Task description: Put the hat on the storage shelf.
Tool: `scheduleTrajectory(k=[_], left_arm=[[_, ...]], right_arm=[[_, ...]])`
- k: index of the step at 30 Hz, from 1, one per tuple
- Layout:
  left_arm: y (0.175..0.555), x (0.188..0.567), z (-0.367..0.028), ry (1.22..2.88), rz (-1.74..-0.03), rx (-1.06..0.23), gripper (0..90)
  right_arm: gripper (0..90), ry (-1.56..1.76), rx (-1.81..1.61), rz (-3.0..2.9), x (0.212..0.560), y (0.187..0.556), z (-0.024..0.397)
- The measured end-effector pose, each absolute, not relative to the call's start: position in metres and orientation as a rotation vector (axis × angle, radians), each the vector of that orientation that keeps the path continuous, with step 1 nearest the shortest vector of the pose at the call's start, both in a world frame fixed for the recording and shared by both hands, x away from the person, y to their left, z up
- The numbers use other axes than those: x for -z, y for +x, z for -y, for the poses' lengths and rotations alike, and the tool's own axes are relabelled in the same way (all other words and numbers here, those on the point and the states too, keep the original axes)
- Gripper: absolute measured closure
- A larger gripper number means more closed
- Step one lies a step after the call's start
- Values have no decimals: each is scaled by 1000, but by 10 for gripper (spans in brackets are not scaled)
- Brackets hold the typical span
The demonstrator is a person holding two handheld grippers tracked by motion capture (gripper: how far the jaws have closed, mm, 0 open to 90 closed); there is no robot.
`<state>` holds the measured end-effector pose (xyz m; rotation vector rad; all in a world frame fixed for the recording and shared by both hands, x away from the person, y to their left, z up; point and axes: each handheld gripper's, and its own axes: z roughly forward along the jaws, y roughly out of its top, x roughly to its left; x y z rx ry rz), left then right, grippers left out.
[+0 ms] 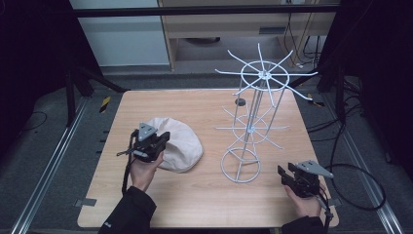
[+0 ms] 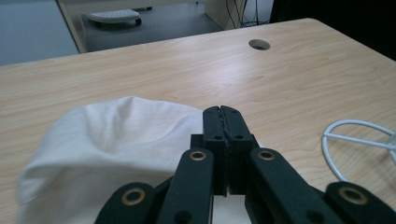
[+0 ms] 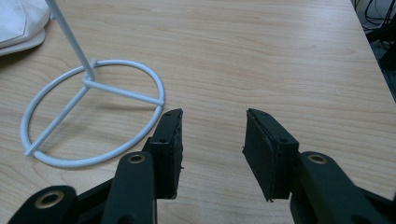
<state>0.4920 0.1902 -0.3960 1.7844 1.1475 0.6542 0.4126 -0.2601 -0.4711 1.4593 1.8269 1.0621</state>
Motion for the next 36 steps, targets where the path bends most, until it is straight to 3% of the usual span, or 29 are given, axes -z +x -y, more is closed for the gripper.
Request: scheduleTrajectory(k=[19, 36], left_arm=[[524, 442, -148, 1943, -1173, -584, 899], [509, 453, -149, 2055, -1128, -535, 900]], right_arm=[[582, 1439, -1065, -1831, 473, 414, 258], [581, 1449, -1063, -1841, 474, 414, 259]])
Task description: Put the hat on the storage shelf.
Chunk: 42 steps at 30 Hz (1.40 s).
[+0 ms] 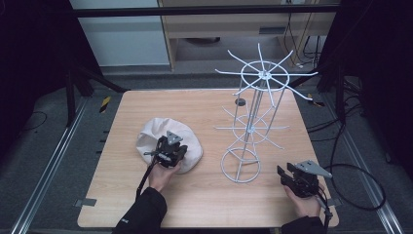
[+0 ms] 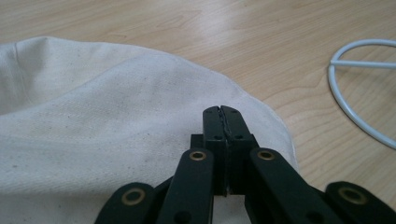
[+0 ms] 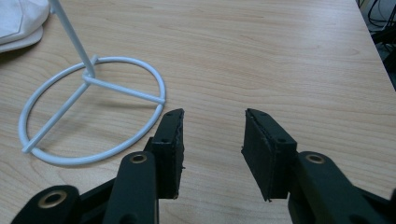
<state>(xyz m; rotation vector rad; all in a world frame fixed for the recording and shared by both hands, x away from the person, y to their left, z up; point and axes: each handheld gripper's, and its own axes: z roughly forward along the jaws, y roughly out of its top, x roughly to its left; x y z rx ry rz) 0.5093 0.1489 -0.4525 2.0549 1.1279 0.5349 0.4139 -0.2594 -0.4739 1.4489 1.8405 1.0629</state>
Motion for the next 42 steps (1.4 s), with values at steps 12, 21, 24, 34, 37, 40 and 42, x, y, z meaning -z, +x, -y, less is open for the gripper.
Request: scheduleTrajectory(k=[12, 21, 24, 34, 37, 40, 42], left_arm=[[485, 453, -165, 2072, -1105, -513, 900], [467, 453, -180, 2072, -1091, -480, 900], [461, 455, -185, 2074, -1090, -475, 900], [452, 453, -202, 2084, -1091, -482, 900], [450, 452, -207, 2076, -1096, -481, 900], [447, 452, -213, 2074, -1099, -481, 900], [446, 452, -216, 2074, -1101, -482, 900]], right_arm=[[580, 1442, -1050, -1837, 475, 414, 261], [580, 1449, -1046, -1837, 475, 413, 263], [580, 1448, -1043, -1839, 475, 413, 263], [581, 1461, -1043, -1837, 476, 413, 263], [581, 1465, -1043, -1839, 476, 413, 263], [581, 1462, -1043, -1841, 476, 413, 263], [581, 1459, -1042, -1840, 476, 413, 263]])
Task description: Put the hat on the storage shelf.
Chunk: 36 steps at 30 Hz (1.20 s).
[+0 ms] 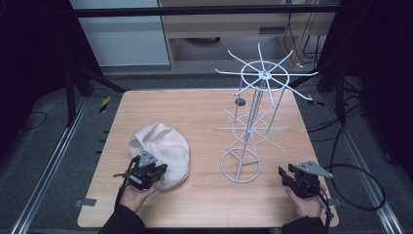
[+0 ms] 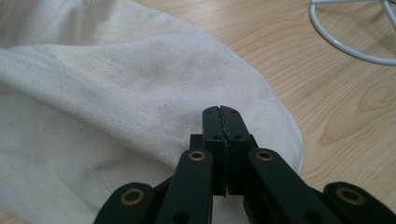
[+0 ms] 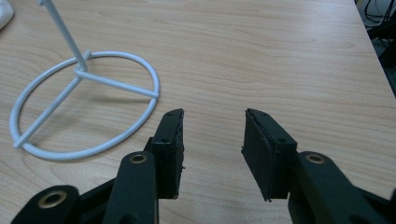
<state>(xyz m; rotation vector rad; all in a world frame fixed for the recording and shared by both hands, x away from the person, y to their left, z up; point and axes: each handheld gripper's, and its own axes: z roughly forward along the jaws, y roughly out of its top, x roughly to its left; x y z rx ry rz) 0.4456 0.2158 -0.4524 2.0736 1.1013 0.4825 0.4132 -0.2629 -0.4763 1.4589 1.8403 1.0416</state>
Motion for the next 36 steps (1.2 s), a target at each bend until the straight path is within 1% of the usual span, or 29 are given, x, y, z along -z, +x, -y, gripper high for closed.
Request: scheduleTrajectory(k=[6, 8, 9, 10, 11, 12, 13, 14, 15, 16, 18, 19, 20, 21, 22, 23, 27, 28, 31, 36], left_arm=[[439, 450, -225, 2052, -1105, -474, 900], [433, 444, -228, 2023, -1095, -478, 899], [431, 439, -230, 2006, -1091, -488, 878], [428, 434, -232, 1972, -1094, -491, 878], [425, 423, -238, 1925, -1100, -510, 845], [425, 423, -238, 1925, -1100, -510, 823], [424, 419, -242, 1905, -1115, -524, 823], [425, 412, -249, 1866, -1148, -557, 771], [425, 412, -249, 1866, -1148, -557, 745], [427, 407, -257, 1826, -1197, -592, 711], [428, 405, -261, 1808, -1222, -601, 646], [432, 402, -268, 1784, -1270, -612, 615], [432, 402, -268, 1784, -1270, -612, 582], [436, 401, -272, 1770, -1310, -630, 547], [436, 401, -272, 1770, -1310, -630, 523], [438, 402, -273, 1766, -1326, -630, 523], [449, 408, -272, 1763, -1368, -633, 432], [449, 408, -272, 1763, -1368, -633, 421], [457, 411, -267, 1768, -1392, -643, 400], [475, 418, -260, 1787, -1439, -650, 399]], right_arm=[[580, 1462, -1043, -1840, 477, 413, 264], [579, 1469, -1046, -1839, 477, 413, 264], [577, 1466, -1048, -1840, 477, 413, 264], [577, 1466, -1048, -1840, 477, 413, 264], [575, 1467, -1050, -1838, 477, 413, 265], [575, 1468, -1051, -1839, 477, 413, 265], [575, 1468, -1051, -1839, 477, 413, 265], [571, 1468, -1051, -1841, 477, 413, 265], [568, 1471, -1053, -1842, 477, 413, 264], [566, 1467, -1051, -1843, 477, 413, 264], [564, 1473, -1052, -1843, 477, 413, 264], [560, 1468, -1051, -1845, 477, 414, 264], [560, 1468, -1051, -1845, 477, 414, 264], [556, 1468, -1050, -1846, 477, 414, 264], [554, 1468, -1051, -1847, 477, 414, 264], [554, 1468, -1051, -1847, 477, 414, 264], [547, 1469, -1051, -1847, 477, 414, 264], [546, 1471, -1051, -1848, 477, 414, 264], [544, 1468, -1046, -1850, 477, 414, 264], [542, 1468, -1045, -1852, 477, 414, 263]])
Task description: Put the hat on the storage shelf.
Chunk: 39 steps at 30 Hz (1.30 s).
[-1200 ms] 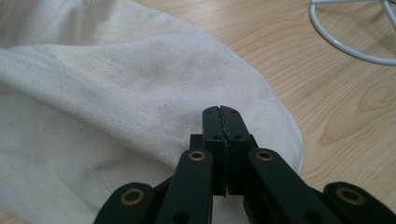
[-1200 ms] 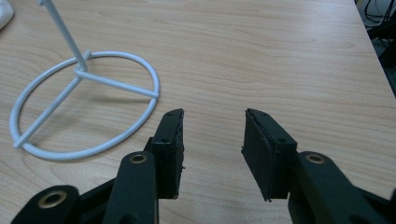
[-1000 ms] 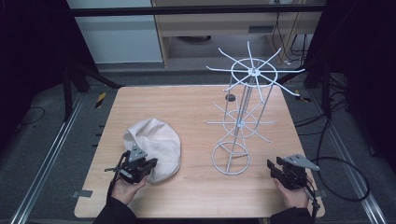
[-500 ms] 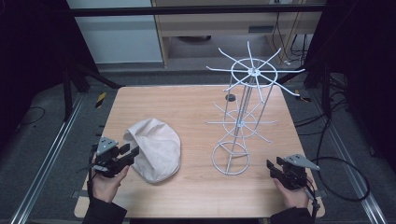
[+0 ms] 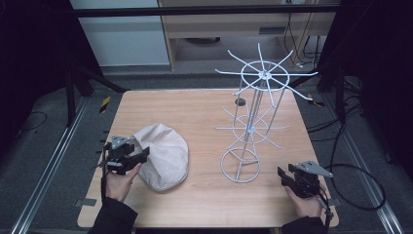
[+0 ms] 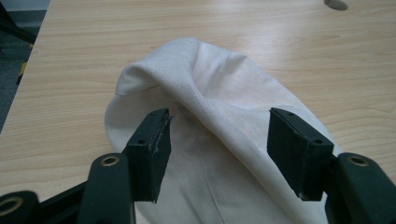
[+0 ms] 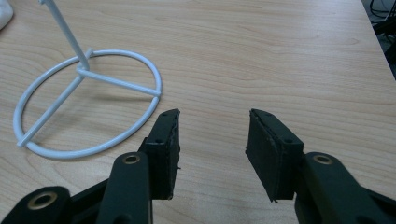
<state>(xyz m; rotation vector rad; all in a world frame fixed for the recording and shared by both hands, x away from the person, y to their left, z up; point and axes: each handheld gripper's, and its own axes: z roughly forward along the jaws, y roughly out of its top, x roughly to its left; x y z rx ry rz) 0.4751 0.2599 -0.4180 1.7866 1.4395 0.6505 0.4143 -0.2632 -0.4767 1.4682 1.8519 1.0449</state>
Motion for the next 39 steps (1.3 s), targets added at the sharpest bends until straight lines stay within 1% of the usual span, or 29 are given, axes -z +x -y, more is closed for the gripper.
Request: scheduleTrajectory(k=[4, 8, 10, 13, 17, 18, 19, 20, 21, 22, 23, 25, 39], left_arm=[[485, 425, -256, 1809, -1483, -645, 413], [492, 433, -252, 1837, -1513, -642, 454], [497, 437, -250, 1836, -1534, -617, 487], [501, 440, -248, 1842, -1544, -600, 555], [503, 443, -245, 1853, -1548, -579, 673], [504, 443, -245, 1855, -1552, -574, 673], [504, 444, -245, 1856, -1559, -574, 734], [504, 444, -245, 1856, -1559, -574, 760], [505, 445, -246, 1852, -1562, -566, 760], [505, 445, -247, 1847, -1563, -557, 788], [505, 444, -248, 1835, -1559, -555, 839], [505, 443, -249, 1824, -1552, -558, 875], [492, 427, -255, 1767, -1471, -550, 888]], right_arm=[[540, 1474, -1047, -1855, 477, 414, 263], [534, 1474, -1045, -1859, 477, 415, 263], [534, 1470, -1041, -1861, 477, 415, 263], [533, 1468, -1040, -1860, 477, 416, 263], [532, 1477, -1047, -1860, 477, 415, 263], [532, 1477, -1047, -1860, 477, 415, 263], [532, 1473, -1045, -1862, 477, 415, 263], [533, 1474, -1044, -1862, 477, 415, 263], [533, 1474, -1044, -1862, 477, 415, 263], [534, 1474, -1046, -1863, 477, 415, 263], [535, 1476, -1046, -1864, 477, 416, 263], [537, 1477, -1047, -1866, 478, 416, 263], [543, 1473, -1053, -1868, 477, 416, 263]])
